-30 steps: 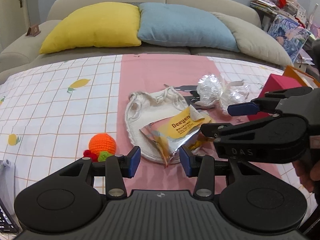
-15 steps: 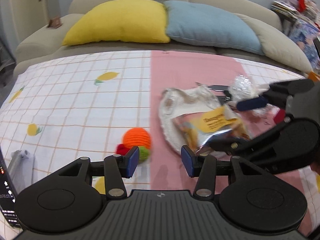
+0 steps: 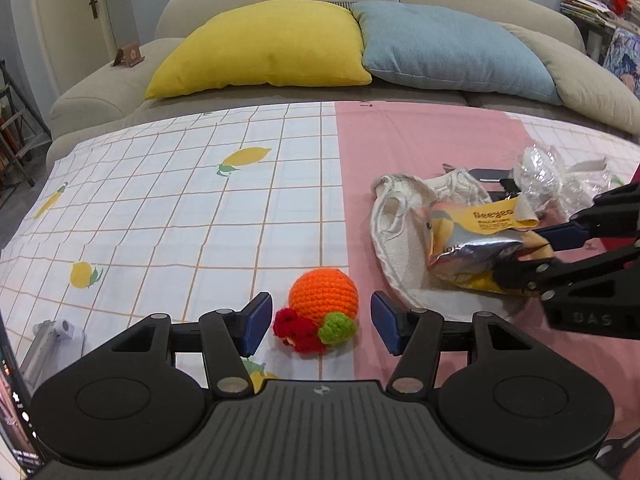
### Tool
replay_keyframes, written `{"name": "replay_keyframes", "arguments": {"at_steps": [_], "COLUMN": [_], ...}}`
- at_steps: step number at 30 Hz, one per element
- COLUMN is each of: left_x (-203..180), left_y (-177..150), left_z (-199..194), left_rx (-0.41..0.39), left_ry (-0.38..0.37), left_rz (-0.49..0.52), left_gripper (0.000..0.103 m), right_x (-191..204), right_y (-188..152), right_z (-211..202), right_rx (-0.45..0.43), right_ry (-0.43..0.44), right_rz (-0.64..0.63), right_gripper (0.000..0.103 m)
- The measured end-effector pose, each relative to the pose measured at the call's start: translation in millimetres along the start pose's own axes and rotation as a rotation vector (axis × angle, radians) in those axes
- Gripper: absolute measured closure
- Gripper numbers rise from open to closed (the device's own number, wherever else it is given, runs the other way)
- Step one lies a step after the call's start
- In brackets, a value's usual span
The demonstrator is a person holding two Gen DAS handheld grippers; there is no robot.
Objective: Organize soft objects
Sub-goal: 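Grasp the silver snack packet with the right tool while the left grasps the orange crocheted fruit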
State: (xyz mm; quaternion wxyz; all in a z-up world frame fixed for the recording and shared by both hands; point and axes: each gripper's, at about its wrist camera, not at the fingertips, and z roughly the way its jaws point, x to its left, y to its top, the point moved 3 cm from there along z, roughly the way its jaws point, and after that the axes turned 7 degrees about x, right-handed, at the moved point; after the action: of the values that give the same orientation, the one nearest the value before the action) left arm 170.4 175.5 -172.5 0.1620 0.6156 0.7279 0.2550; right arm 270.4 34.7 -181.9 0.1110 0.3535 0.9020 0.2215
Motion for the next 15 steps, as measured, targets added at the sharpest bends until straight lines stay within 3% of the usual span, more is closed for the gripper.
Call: {"name": "replay_keyframes", "arguments": {"at_steps": [6, 8, 15], "left_x": [0, 1, -2], "left_y": [-3, -2, -4], "left_z": [12, 14, 9], "left_rx": [0.015, 0.013, -0.016], "left_ry": [0.005, 0.015, 0.03], "left_rz": [-0.015, -0.01, 0.015], "left_gripper": [0.037, 0.042, 0.052], "right_x": [3, 4, 13], "right_y": [-1, -2, -5], "right_z": [-1, -2, -22], "right_rx": [-0.004, -0.005, -0.059], "right_ry": [-0.029, -0.033, -0.102], "right_rz": [0.05, 0.054, -0.003], "right_gripper": [0.074, 0.074, 0.088]}}
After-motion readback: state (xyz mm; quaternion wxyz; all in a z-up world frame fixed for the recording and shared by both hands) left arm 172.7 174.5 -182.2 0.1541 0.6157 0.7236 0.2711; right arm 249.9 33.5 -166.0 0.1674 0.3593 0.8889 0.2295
